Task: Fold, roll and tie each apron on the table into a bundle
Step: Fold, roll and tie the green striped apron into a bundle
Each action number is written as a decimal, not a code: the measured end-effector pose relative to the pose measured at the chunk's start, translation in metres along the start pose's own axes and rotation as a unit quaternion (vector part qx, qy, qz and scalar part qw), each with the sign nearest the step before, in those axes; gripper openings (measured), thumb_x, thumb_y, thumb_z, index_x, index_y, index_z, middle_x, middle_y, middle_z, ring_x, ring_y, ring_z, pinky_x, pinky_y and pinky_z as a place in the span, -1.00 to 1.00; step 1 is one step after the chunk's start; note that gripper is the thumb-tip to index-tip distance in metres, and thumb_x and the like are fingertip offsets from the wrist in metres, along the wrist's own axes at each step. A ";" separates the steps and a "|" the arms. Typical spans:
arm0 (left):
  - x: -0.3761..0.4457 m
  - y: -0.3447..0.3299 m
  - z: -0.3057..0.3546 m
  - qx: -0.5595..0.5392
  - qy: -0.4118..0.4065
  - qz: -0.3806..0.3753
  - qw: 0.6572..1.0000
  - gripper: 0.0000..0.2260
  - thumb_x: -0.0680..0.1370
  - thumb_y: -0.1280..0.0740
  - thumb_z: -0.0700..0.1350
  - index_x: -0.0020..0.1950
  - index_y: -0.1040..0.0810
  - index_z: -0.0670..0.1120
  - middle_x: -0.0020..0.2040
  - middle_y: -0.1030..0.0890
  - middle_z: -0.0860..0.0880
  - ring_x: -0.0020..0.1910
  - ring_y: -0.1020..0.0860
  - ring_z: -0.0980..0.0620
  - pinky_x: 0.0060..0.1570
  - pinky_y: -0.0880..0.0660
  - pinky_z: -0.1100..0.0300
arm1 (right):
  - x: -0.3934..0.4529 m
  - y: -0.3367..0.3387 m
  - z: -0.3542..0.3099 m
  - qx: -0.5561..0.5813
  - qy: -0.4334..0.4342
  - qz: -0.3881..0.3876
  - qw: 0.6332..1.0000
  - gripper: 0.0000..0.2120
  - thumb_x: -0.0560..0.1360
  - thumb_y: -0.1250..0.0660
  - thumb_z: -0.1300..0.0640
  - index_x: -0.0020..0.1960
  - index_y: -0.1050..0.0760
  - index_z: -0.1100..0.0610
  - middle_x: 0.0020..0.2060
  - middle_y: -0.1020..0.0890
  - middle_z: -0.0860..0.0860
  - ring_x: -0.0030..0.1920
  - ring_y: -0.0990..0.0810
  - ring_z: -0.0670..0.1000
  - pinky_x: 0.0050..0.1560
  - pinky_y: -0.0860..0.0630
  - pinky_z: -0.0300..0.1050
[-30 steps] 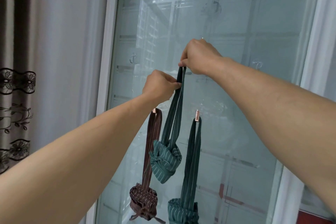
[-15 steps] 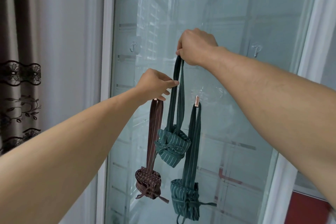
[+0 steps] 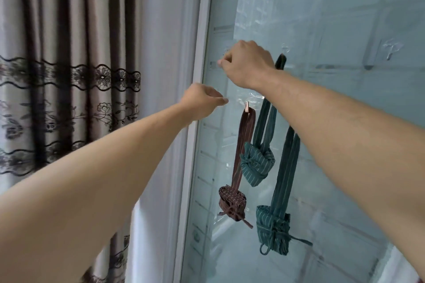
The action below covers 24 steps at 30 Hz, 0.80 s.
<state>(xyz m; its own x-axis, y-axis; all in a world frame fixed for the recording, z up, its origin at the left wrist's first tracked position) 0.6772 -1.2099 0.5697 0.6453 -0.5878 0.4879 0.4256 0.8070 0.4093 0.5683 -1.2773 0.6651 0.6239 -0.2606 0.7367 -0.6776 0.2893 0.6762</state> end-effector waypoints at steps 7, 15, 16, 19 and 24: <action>-0.106 0.108 -0.073 0.124 0.112 0.101 0.981 -0.76 0.50 -0.50 0.01 0.09 -0.73 -0.07 0.03 -0.72 -0.06 -0.11 -0.64 0.03 -0.14 -0.57 0.22 | -0.035 -0.086 -0.130 0.152 0.070 -0.105 0.980 -0.66 0.58 -0.25 -0.03 -0.28 -0.55 0.14 -0.28 -0.61 0.07 -0.11 -0.59 0.22 -0.20 -0.37 -0.08; -0.352 0.323 -0.127 0.175 0.314 0.261 0.896 -0.80 0.52 -0.50 -0.11 0.10 -0.68 -0.15 -0.11 -0.63 -0.08 -0.20 -0.54 0.04 -0.19 -0.49 0.24 | -0.156 -0.099 -0.422 0.312 0.292 -0.243 0.871 -0.71 0.65 -0.22 -0.04 0.22 -0.66 0.00 0.25 -0.65 0.09 0.27 -0.58 0.19 0.28 -0.51 0.02; -0.386 0.346 -0.126 0.177 0.334 0.287 0.880 -0.82 0.52 -0.51 -0.10 0.08 -0.67 -0.11 -0.14 -0.63 -0.06 -0.23 -0.54 0.05 -0.25 -0.48 0.29 | -0.175 -0.092 -0.456 0.326 0.316 -0.251 0.855 -0.71 0.66 -0.22 -0.04 0.24 -0.64 0.00 0.27 -0.64 0.08 0.29 -0.57 0.18 0.29 -0.50 0.03; -0.495 0.405 -0.125 0.173 0.379 0.367 0.831 -0.76 0.50 -0.52 -0.06 0.09 -0.68 -0.14 -0.10 -0.70 -0.06 -0.18 -0.62 0.04 -0.21 -0.52 0.30 | -0.242 -0.058 -0.554 0.400 0.348 -0.287 0.797 -0.74 0.65 -0.26 -0.04 0.21 -0.66 -0.01 0.23 -0.67 0.04 0.25 -0.60 0.13 0.27 -0.51 0.00; -0.711 0.465 -0.104 0.158 0.450 0.449 0.755 -0.81 0.54 -0.47 -0.10 0.13 -0.66 -0.11 0.08 -0.67 -0.06 0.10 -0.61 -0.02 0.18 -0.53 0.13 | -0.396 0.019 -0.718 0.474 0.420 -0.357 0.687 -0.78 0.63 -0.32 -0.03 0.18 -0.67 0.00 0.17 -0.70 0.05 0.17 -0.64 0.10 0.18 -0.53 -0.07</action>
<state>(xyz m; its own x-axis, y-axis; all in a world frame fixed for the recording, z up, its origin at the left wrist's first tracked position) 0.4824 -0.4109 0.3330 0.8138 0.5810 0.0144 -0.5219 0.7197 0.4579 0.5886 -0.5072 0.3835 0.6629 0.7145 0.2238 0.2164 -0.4690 0.8563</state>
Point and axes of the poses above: each hand's wrist, its own x-axis towards the middle knuckle, its own y-axis out of the back of the hand, z = x × y, the point moved 4 cm from there along x, towards the middle knuckle
